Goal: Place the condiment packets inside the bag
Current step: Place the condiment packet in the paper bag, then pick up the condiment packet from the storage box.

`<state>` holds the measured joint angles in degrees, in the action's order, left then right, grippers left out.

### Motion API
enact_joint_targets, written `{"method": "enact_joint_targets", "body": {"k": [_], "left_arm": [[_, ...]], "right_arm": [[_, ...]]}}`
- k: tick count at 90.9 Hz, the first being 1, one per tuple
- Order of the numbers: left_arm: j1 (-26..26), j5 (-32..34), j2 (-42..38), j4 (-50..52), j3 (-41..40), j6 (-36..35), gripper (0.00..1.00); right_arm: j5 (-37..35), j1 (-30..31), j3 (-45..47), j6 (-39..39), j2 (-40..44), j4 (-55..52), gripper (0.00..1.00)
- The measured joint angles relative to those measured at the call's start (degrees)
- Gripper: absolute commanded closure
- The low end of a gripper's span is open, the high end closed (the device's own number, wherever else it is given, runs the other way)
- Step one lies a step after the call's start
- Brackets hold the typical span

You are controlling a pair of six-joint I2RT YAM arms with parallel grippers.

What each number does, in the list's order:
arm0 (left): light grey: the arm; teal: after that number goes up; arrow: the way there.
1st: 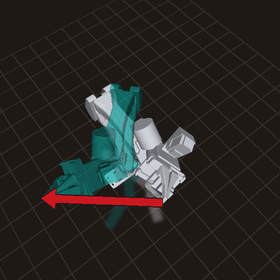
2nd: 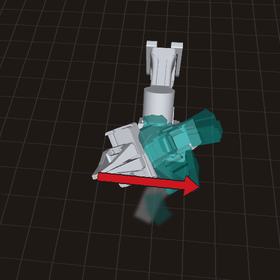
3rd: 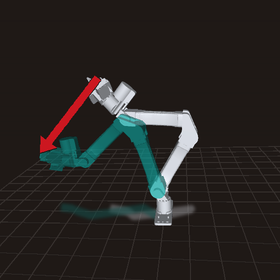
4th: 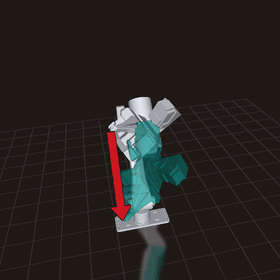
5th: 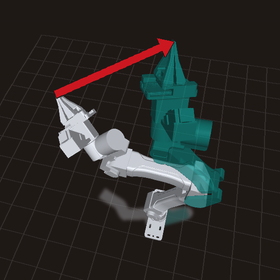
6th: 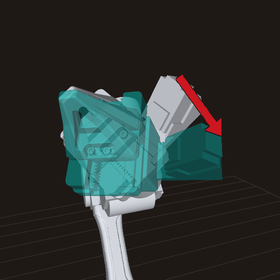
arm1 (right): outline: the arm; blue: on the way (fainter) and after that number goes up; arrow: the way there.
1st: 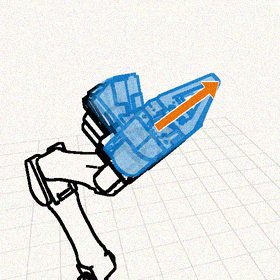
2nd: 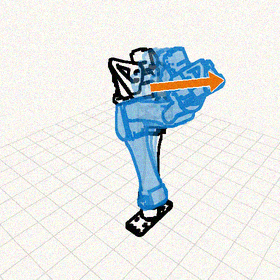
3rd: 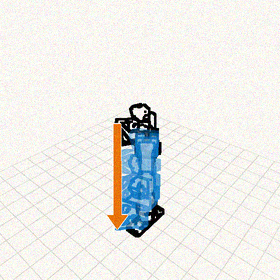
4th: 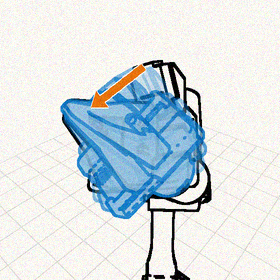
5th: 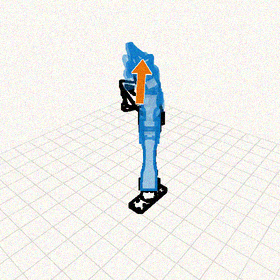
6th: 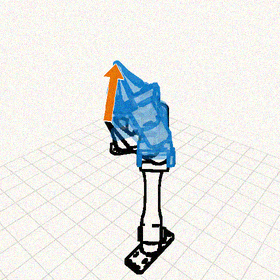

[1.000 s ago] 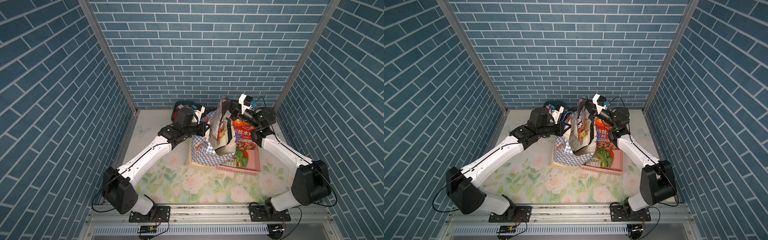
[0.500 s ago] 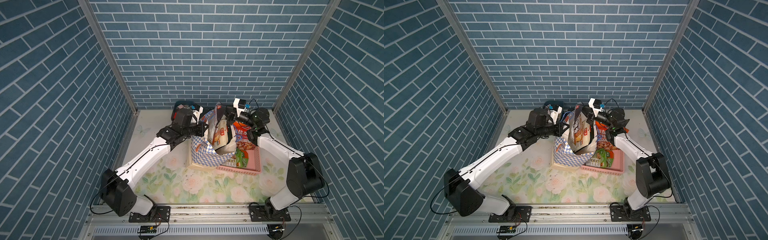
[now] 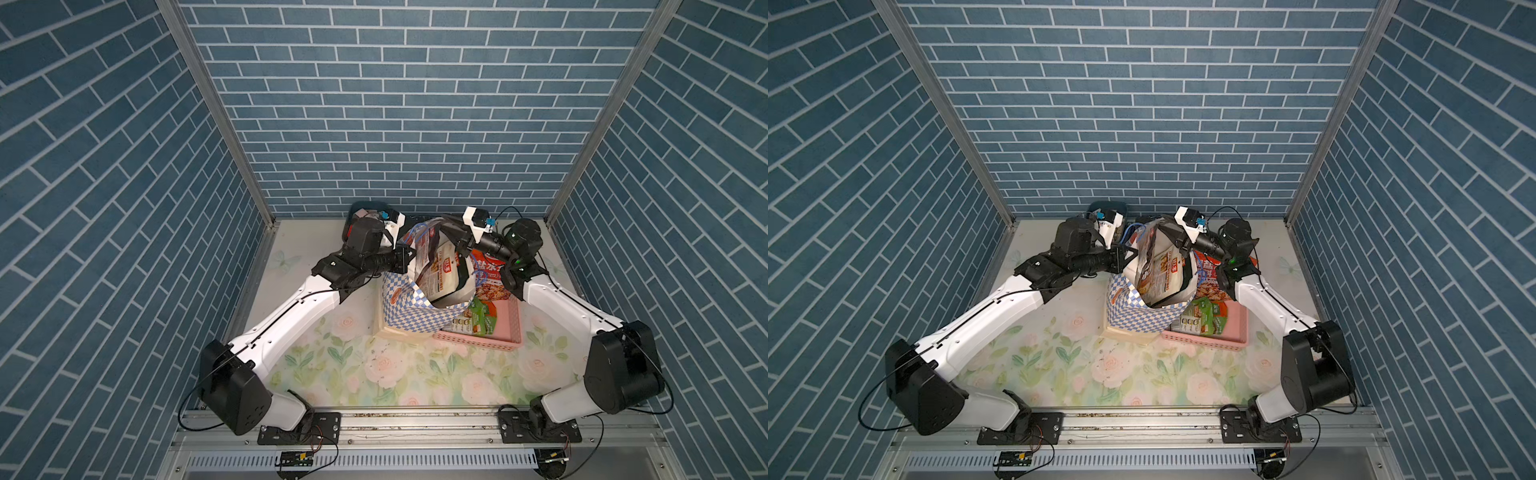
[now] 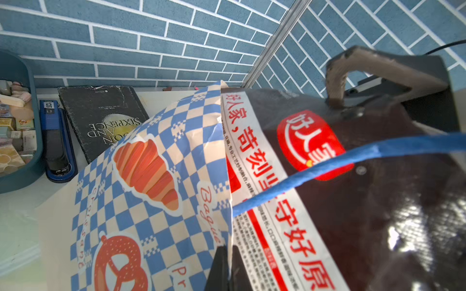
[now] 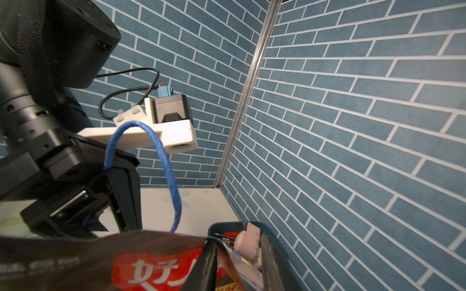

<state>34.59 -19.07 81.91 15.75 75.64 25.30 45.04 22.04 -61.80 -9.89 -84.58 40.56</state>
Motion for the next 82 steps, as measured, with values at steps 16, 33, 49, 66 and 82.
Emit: {"method": "enact_joint_targets", "body": {"k": [16,33,49,66,82], "left_arm": [[-2.40,-0.50,-2.95,-1.77,-4.17,1.51,1.00],[-5.92,-1.16,-5.42,-2.56,-7.26,2.64,1.00],[-7.52,-2.64,-5.42,-3.34,-8.37,3.02,1.00],[-10.88,-3.48,-7.82,-3.13,-10.80,2.82,1.00],[-16.68,-4.63,-11.85,-0.57,-14.29,1.42,1.00]], "right_arm": [[-5.99,-0.07,0.07,-2.91,6.01,-5.33,0.40],[-12.02,-0.20,-0.04,-7.15,13.60,-11.65,0.32],[-18.95,-0.20,0.76,-6.82,17.05,-17.51,0.29],[-29.16,0.46,-7.23,2.27,15.65,-34.03,0.30],[-37.35,1.88,-13.70,5.35,14.93,-52.63,0.30]]}}
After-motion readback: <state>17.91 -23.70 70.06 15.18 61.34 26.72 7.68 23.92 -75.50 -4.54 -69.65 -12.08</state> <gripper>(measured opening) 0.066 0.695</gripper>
